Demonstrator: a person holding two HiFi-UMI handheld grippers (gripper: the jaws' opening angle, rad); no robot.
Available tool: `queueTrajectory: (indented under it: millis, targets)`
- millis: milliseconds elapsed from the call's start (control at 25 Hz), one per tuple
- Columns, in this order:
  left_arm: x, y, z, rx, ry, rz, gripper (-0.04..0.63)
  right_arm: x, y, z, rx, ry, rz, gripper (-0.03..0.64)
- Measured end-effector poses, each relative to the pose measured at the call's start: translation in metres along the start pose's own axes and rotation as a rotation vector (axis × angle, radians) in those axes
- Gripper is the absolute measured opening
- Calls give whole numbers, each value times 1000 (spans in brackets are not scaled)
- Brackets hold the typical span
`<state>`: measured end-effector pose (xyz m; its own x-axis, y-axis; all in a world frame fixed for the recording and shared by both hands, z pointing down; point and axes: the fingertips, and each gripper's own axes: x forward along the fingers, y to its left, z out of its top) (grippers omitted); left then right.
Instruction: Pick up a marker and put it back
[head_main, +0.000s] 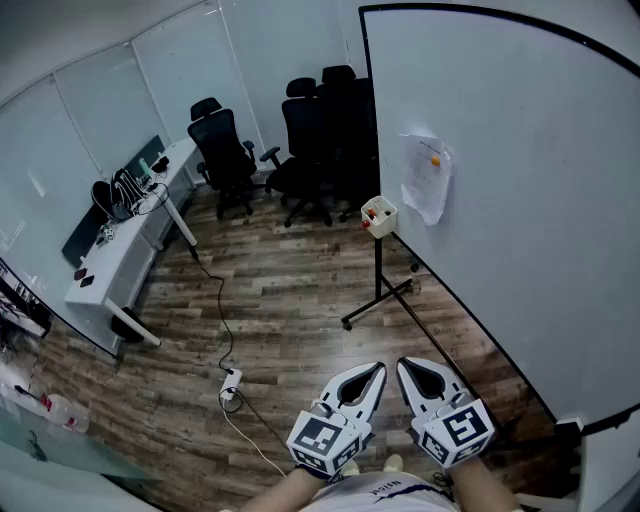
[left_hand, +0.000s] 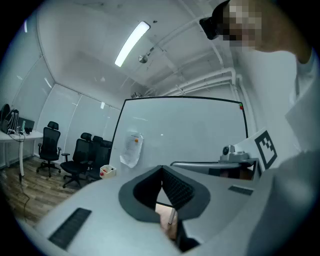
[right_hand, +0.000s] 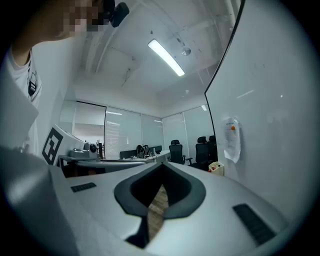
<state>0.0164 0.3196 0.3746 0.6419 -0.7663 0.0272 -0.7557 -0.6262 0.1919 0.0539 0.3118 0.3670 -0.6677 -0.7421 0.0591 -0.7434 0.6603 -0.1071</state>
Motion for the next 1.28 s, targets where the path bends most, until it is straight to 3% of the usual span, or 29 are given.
queueTrajectory:
  millis: [320,640,1280]
  targets:
    - [10,-3,-3,11,1,2,12,-4,-11,-2,11,-1,4,12]
    - [27,3,10,71,1,13,12,-10,-25,8,19,-39,0,12]
    - [44,-7,-5,56,8,118,12,-29,-62,4,48,-72,49,13]
